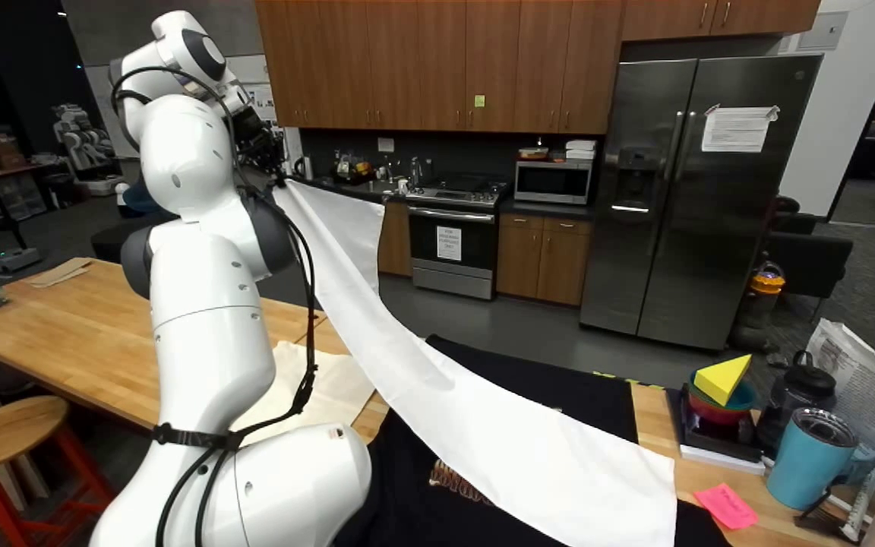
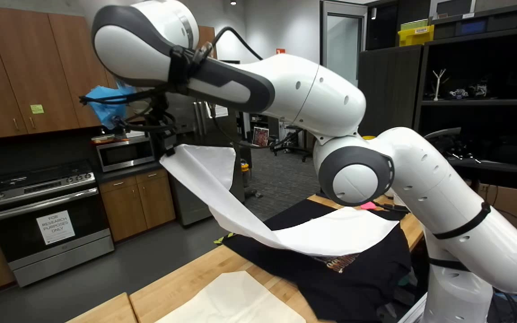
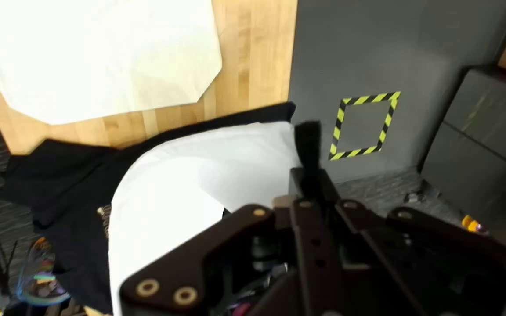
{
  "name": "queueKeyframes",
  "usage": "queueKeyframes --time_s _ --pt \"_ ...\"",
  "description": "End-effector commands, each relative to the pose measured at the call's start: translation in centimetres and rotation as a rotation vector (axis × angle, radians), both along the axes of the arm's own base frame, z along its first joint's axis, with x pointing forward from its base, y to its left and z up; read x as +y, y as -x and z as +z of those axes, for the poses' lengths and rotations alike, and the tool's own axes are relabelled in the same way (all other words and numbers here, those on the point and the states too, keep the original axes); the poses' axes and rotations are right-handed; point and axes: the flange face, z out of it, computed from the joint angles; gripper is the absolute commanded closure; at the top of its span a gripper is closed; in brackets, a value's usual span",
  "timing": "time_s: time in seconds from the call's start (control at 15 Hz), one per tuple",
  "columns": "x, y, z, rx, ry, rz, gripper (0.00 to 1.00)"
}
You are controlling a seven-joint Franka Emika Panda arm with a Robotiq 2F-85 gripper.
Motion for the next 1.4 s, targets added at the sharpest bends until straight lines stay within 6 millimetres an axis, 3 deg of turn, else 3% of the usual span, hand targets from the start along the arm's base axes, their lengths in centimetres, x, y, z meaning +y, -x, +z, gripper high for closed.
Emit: queueKeyframes --time_s 0.0,0.2,0.4,0.8,1.07,1.33 --pt "0.0 -3.8 -0.9 0.025 -0.123 0.144 0.99" --pt "-0.3 -7.6 -3.4 0.054 -0.184 0.289 0.99" --pt "-0.9 -11.4 -7.2 0.105 -0.208 0.444 0.99" --pt "-1.7 -16.6 -18.7 0.279 -0.131 0.761 0.99" --pt "0.3 -16.3 -26.2 0.399 -0.052 0.966 0.99" --pt "3.2 -14.0 -30.2 0.474 0.023 1.185 0.99"
